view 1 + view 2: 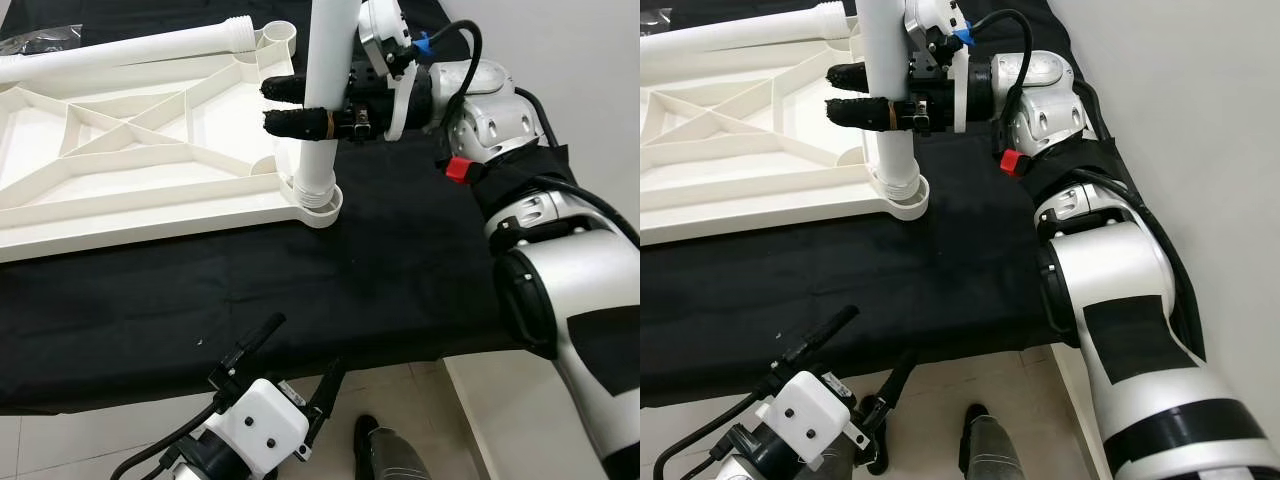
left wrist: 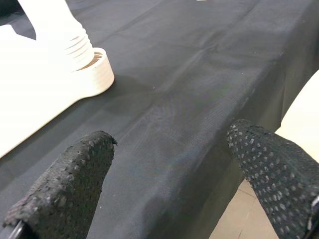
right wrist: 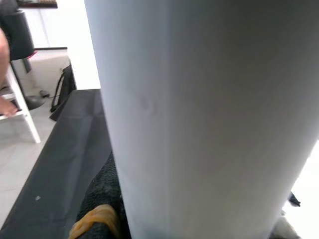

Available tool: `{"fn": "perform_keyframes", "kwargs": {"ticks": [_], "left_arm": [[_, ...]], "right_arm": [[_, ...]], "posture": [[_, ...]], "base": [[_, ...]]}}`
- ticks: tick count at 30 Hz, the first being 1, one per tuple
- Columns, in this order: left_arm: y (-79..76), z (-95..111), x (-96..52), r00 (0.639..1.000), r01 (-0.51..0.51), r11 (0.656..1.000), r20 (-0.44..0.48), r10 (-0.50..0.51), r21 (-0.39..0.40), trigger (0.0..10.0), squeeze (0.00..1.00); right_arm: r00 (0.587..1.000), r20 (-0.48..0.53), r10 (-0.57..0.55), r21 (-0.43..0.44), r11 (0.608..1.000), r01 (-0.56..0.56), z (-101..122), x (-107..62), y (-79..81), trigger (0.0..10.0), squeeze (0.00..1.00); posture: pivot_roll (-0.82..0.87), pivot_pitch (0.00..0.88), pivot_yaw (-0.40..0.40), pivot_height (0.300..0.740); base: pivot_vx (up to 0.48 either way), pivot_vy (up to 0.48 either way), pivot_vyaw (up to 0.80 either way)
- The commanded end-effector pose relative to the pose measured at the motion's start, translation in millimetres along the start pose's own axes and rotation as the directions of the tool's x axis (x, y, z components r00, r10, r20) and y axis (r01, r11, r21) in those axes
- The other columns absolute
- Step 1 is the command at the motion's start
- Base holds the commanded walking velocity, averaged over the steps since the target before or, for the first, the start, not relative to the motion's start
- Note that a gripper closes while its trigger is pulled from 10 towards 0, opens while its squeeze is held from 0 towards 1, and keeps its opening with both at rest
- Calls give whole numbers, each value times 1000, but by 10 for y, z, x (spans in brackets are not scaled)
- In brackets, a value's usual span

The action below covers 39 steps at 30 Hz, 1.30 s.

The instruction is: Building children table

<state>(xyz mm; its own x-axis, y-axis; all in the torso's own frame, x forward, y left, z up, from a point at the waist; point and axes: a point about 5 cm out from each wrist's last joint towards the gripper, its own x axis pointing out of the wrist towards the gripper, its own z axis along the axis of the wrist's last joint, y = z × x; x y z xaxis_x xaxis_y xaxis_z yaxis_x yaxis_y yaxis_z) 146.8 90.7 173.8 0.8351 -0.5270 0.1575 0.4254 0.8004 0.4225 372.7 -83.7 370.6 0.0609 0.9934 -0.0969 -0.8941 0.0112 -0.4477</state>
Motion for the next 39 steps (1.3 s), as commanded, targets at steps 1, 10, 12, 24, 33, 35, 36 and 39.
{"fn": "perform_keyframes", "kwargs": {"ticks": [1,10,12,24,33,35,36,39], "left_arm": [[-38,-18,-26,1000,17,1000,-25,-17,-9,10000,0],[-37,-20,-23,1000,17,1000,-24,-17,-9,10000,0],[-37,-20,-22,1000,16,1000,-24,-17,-9,10000,0],[-39,-22,-11,1000,14,1000,-22,-14,-7,10000,0],[-39,-23,4,1000,13,1000,-19,-13,-5,10000,0],[-37,-23,5,1000,13,1000,-19,-13,-4,10000,0],[-37,-23,5,1000,13,1000,-19,-13,-4,10000,0],[-35,-22,6,1000,13,1000,-18,-13,-3,10000,0]], "right_arm": [[996,-62,64,26,998,-62,-106,-37,49,10000,0],[986,-57,155,52,987,-152,-157,-40,113,10000,0],[984,-55,168,60,985,-164,-175,-32,125,10000,0],[950,-9,312,168,937,-306,-230,40,351,10000,0],[902,48,429,202,880,-429,-263,126,601,10000,0],[892,57,449,204,869,-450,-259,135,643,10000,0],[892,57,449,204,869,-450,-259,135,643,10000,0],[859,83,504,196,837,-510,-234,166,769,10000,0]], "posture": [[68,372,-45,740],[63,372,-47,740],[63,373,-47,740],[50,373,-54,740],[48,373,-55,740],[48,373,-55,740],[48,373,-55,740],[48,373,-55,740]], "base": [[0,0,0],[0,0,0],[0,0,0],[0,0,0],[0,0,0],[0,0,0],[0,0,0],[0,0,0]]}}
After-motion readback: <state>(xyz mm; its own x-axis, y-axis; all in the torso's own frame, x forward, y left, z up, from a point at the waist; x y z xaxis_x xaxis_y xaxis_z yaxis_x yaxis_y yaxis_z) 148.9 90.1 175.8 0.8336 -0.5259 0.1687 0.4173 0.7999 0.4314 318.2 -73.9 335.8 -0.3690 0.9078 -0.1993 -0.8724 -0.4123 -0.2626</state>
